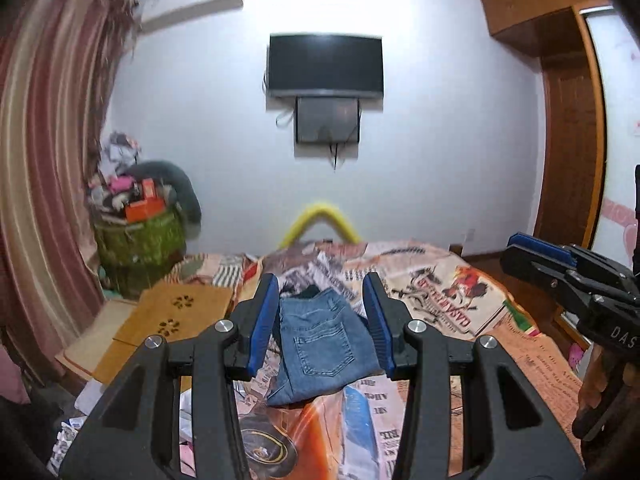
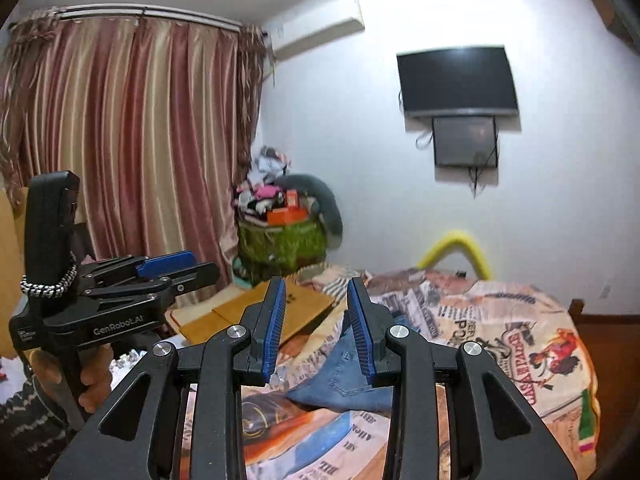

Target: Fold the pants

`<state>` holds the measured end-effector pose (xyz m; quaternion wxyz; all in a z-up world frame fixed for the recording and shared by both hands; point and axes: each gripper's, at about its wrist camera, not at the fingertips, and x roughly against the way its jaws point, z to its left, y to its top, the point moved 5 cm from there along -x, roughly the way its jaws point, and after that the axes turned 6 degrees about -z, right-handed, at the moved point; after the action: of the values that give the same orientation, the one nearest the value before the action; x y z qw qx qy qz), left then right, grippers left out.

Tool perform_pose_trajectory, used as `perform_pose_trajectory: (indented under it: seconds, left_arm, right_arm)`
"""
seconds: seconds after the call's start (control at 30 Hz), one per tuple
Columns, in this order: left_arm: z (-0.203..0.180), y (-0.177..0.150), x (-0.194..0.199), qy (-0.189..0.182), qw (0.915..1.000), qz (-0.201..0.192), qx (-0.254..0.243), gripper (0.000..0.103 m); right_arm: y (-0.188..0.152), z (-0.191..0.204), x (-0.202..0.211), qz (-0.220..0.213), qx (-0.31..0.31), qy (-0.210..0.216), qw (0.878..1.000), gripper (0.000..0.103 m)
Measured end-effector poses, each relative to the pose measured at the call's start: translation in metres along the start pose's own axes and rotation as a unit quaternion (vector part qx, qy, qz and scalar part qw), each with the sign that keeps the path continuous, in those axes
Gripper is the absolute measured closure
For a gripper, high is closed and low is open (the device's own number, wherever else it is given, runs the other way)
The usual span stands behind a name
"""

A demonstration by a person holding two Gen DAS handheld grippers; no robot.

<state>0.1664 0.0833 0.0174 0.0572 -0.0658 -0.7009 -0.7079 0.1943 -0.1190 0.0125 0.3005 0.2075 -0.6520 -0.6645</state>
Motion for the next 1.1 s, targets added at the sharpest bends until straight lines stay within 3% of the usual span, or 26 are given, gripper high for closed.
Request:
perform_pose_trajectory:
  seconds: [0.17,0.33,0.5,1.1]
  left_arm:
    - [-0.011,-0.001,0.053,0.008,0.9989,-0.046,-0.004,0.036]
    - [-0.015,-0.005,0.079,0.018,0.9983,-0.055,0.002,0.012]
    - [-0.019,-0.009,0.093,0.023,0.9977,-0.063,0.004,0.001]
    - [-0.027,-0.014,0.105,0.012,0.9979,-0.063,0.005,0.0]
  right_arm:
    - [-0.005,0.019,0.034,-0.017,0.011,-0.023,1.0,0.059]
    - [-0.006,0.023,0.052,-0.034,0.005,-0.059,0.998,0.02]
    - [-0.005,0.016,0.058,-0.045,-0.014,-0.083,0.995,0.0]
    - [-0.014,0.017,0.075,-0.042,-0.003,-0.101,0.994,0.0]
